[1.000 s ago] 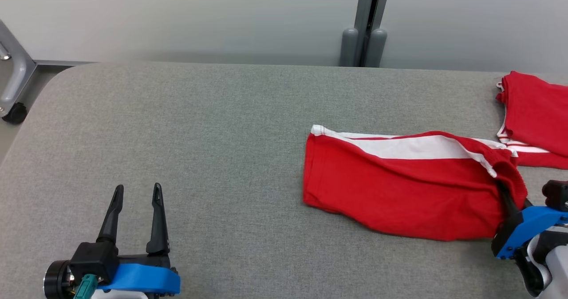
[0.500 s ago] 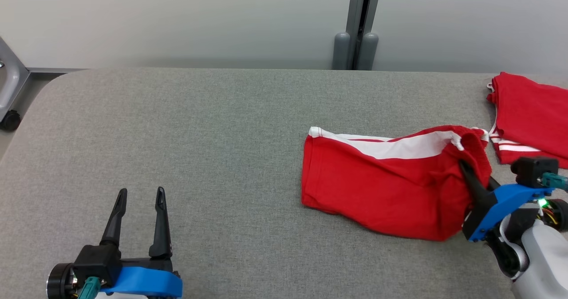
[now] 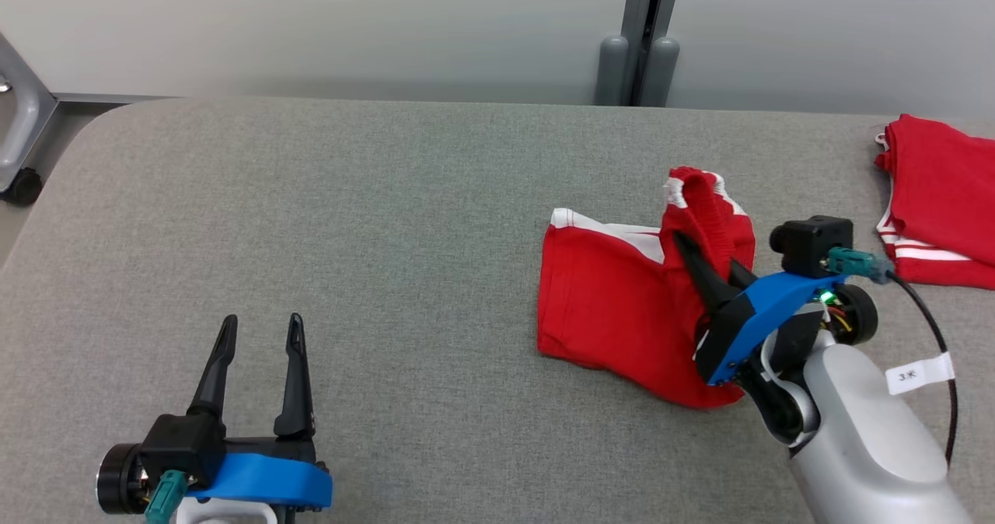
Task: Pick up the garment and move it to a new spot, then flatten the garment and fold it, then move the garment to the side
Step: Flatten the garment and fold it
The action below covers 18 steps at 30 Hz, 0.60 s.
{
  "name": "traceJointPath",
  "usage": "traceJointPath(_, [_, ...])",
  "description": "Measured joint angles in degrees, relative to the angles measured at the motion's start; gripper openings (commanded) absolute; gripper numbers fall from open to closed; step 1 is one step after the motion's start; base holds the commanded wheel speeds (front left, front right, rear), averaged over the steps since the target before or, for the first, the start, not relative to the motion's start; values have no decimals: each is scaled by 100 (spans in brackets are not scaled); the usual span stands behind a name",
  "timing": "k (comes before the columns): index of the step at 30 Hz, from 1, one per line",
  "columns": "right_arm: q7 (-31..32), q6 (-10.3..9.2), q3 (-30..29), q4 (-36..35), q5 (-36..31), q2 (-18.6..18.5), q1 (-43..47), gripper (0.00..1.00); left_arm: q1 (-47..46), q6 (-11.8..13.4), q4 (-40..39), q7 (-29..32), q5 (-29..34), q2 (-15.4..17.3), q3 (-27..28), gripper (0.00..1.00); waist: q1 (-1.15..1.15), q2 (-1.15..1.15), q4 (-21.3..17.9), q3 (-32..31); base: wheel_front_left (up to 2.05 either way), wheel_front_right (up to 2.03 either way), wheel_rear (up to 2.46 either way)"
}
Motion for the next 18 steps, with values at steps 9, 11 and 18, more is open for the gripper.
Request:
traceJointPath(9, [-63,0,115,378,-290,500,-300,0,-206,13,55,0,-101,0,-129,100,0,0,173,198,0,0,0])
traceJointPath(11, [-110,0,116,538,-360,556,-341,0,-235,14,66,0,-110,-1,-152,100,0,0,212,241,0,0,0])
traceJointPath(18, [-468,0,102,954,-519,632,-419,100,-281,41,68,0,-136,-1,-121,100,1,0,240,282,0,0,0])
